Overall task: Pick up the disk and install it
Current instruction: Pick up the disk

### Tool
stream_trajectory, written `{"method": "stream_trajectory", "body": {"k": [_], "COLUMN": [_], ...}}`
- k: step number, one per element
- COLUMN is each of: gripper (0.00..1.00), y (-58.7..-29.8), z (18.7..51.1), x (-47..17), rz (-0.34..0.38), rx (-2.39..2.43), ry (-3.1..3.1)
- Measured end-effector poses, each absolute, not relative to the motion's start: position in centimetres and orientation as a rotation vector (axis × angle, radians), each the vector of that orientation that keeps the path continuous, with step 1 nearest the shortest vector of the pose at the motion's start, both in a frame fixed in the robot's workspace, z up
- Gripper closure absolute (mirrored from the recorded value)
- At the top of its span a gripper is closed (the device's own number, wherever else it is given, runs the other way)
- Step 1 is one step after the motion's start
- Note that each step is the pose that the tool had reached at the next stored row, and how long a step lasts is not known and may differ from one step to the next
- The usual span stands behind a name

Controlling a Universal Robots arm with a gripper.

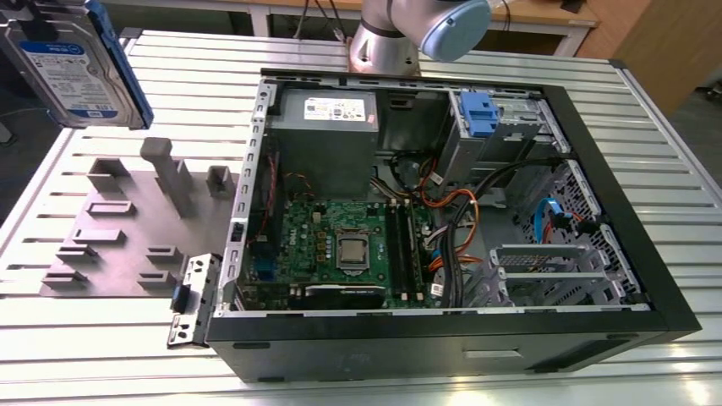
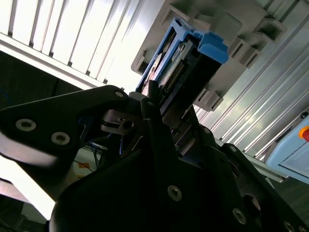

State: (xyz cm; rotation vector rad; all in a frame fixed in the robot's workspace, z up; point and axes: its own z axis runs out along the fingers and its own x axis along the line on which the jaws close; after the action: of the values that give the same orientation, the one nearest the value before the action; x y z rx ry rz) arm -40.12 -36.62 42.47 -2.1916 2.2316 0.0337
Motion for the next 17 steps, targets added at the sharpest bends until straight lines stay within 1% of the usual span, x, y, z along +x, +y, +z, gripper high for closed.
{"method": "stream_trajectory", "body": {"k": [5,17], "gripper": [0.65,0.65], "y": [-36.6,-36.6], "z": [43.0,46.6], "x": [-40.1,-40.1], "rz": [0.034,0.034], "rx": [-2.192,-2.191], "ry": [2.232,2.232]}}
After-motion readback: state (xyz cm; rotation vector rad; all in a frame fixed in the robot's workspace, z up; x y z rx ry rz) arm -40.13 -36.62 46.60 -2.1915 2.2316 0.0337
